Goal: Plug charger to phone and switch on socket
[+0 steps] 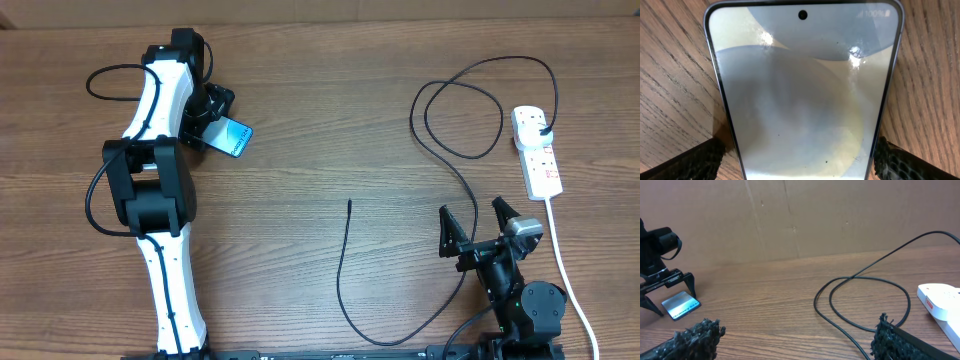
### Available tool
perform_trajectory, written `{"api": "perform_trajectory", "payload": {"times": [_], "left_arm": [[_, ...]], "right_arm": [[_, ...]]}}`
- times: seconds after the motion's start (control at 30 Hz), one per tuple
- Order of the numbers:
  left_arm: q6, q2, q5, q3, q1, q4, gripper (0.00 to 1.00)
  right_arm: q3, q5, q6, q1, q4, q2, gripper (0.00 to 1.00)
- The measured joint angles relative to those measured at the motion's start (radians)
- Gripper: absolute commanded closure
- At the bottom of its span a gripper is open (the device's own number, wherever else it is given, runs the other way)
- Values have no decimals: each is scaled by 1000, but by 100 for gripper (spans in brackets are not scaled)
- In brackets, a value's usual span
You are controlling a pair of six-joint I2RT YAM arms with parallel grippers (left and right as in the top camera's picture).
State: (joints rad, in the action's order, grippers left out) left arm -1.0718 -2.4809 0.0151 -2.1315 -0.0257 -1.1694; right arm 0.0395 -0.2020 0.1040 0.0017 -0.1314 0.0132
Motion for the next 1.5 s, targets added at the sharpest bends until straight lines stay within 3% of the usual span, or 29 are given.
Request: {"api": "perform_trajectory", "payload": {"times": [0.17,1.5], "left_arm": [[0,0,0,0,0,0,3],[-16,0,19,-1,0,-22,0]], "right_arm": [[0,0,0,0,-1,0,0],[0,0,0,0,0,0,0]]}}
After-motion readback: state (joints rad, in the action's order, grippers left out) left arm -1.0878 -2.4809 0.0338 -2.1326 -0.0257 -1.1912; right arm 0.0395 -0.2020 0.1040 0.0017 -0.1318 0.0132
